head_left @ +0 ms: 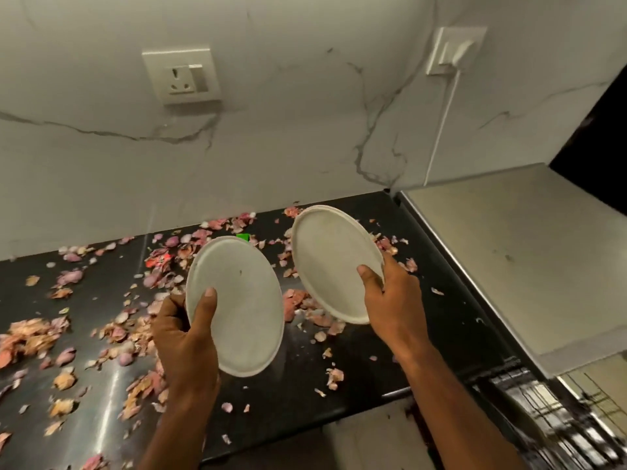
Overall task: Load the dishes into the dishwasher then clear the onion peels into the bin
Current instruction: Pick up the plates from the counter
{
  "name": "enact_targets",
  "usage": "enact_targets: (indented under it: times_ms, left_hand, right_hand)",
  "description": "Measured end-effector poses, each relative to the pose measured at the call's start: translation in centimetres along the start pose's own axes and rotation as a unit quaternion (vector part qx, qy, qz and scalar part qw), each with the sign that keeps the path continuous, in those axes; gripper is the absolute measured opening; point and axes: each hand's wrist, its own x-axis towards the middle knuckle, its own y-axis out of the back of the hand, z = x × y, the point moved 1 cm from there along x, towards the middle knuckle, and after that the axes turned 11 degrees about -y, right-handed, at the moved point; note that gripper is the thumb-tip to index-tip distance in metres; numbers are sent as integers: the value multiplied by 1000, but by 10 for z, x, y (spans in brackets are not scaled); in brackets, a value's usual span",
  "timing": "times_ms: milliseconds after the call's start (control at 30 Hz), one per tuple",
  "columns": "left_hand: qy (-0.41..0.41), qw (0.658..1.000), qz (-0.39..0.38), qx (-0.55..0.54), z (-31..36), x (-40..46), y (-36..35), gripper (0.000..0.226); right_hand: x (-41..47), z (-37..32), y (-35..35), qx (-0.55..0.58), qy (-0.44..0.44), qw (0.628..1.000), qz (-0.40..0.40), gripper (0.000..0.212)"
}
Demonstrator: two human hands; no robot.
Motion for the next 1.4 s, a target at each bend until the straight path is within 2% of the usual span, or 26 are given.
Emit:
enact_targets:
  times_ms: [100,233,400,567,733,867,933,1067,1267,1400]
  left_hand:
    - [-3,1000,8,-8,12,-20,-26,22]
    - [-35,999,6,-22,28,-58,-74,15]
    - [-59,997,-34,-37,38,-110,-140,22]
    - [-44,991,-116,-51,43,-159,-204,15]
    - [-40,974,-222,-38,54,-202,-274,21]
    - [-37,951,-304,-49,54,-221,-325,24]
    - [-26,945,-322,-49,52,-232,-351,27]
    - [25,927,-371,-56,46,-269,-404,26]
    - [137,859,-488,-73,33,-335,-452,31]
    - [146,817,-555,-48,14,-371,-470,35]
  right_hand:
    - [8,15,33,17,11,1000,9,42]
    - [21,50,89,12,-4,999,40,43]
    - [25,101,163,34,-11,997,76,36]
    - [21,152,227,62,-40,991,113,35]
    - [8,204,282,100,-105,975,171,32]
    - [1,240,313,107,-146,958,222,34]
    - [-2,256,329,100,-165,951,242,35]
    - [-1,282,371,74,-209,922,316,35]
    - [0,317,424,28,-253,876,410,34]
    - [-13,348,441,35,-281,846,452,29]
